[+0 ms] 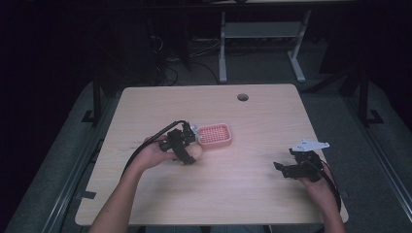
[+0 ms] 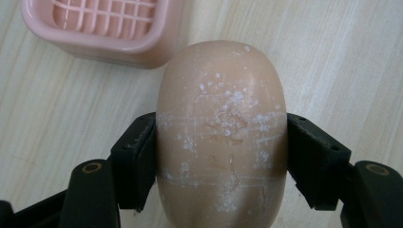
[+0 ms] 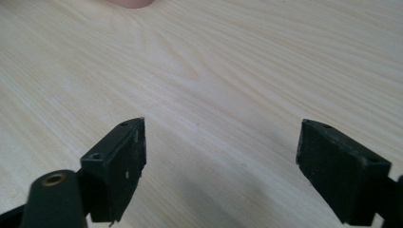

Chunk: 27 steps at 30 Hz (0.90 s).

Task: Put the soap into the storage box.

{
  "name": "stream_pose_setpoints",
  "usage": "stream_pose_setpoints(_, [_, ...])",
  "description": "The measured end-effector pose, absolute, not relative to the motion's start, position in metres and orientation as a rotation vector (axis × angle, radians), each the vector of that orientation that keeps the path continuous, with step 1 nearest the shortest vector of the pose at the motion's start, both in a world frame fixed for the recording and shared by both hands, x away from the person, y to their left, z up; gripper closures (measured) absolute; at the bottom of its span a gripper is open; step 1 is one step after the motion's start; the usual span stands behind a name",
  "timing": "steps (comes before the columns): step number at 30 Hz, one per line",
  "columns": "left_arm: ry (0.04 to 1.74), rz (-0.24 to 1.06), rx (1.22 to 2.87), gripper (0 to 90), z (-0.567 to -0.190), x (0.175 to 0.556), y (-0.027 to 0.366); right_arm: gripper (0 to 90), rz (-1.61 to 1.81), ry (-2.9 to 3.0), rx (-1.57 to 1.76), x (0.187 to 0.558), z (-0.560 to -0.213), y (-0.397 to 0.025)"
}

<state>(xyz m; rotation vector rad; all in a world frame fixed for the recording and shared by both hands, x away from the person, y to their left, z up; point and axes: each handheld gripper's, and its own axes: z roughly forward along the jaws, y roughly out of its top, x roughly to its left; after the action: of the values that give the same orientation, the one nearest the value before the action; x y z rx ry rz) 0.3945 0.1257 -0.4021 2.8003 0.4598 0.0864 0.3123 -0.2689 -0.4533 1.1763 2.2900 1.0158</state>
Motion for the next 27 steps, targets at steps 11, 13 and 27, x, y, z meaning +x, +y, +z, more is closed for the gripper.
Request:
stream_pose_setpoints(11, [0.425, 0.101, 2.809, 32.4, -0.39, 0.407, 0.114, 13.8, 1.023, 2.287, 1.161, 0.312, -0.451, -0.267])
stream_pose_setpoints(13, [0.421, 0.098, 2.808, 32.3, -0.388, 0.41, 0.112, 13.8, 1.043, 2.28, 1.152, 0.311, -0.45, -0.268])
stream_pose_setpoints(27, [0.388, 0.088, 2.798, 32.4, -0.382, 0.426, 0.096, 13.8, 1.011, 2.302, 1.187, 0.313, -0.453, -0.269])
